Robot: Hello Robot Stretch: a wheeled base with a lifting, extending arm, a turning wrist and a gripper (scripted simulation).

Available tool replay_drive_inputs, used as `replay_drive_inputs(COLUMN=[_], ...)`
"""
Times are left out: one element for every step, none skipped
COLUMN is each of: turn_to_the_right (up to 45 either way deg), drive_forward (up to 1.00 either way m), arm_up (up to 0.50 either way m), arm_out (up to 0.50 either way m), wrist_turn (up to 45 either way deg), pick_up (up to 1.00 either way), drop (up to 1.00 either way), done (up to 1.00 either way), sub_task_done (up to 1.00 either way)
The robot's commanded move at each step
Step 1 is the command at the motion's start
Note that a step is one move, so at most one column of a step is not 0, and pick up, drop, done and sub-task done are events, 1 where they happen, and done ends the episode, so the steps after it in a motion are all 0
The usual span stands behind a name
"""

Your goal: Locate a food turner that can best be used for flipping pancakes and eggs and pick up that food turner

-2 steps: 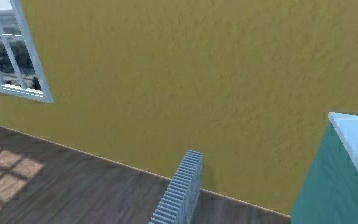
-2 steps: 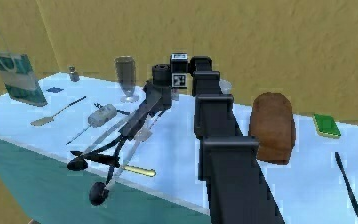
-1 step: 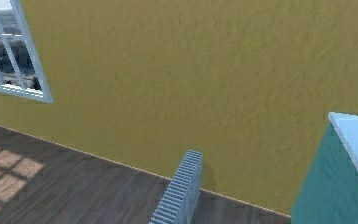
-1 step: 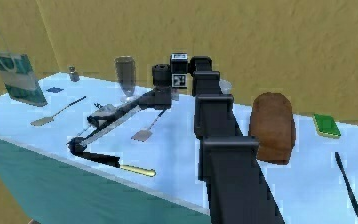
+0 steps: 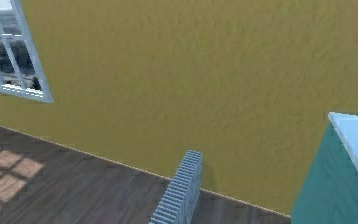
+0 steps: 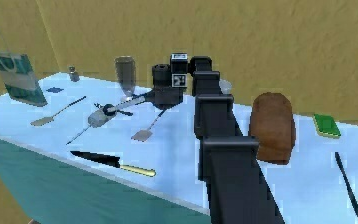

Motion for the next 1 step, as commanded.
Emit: replay_drive_inputs(turn_to_the_right=[0.0], drive_forward=[0.0], arm_up=[0.0], arm_out=[0.0], wrist_turn=[15.0], pick_up=[0.0], drop=[0.0], done=[0.0], sub_task_done=[0.0])
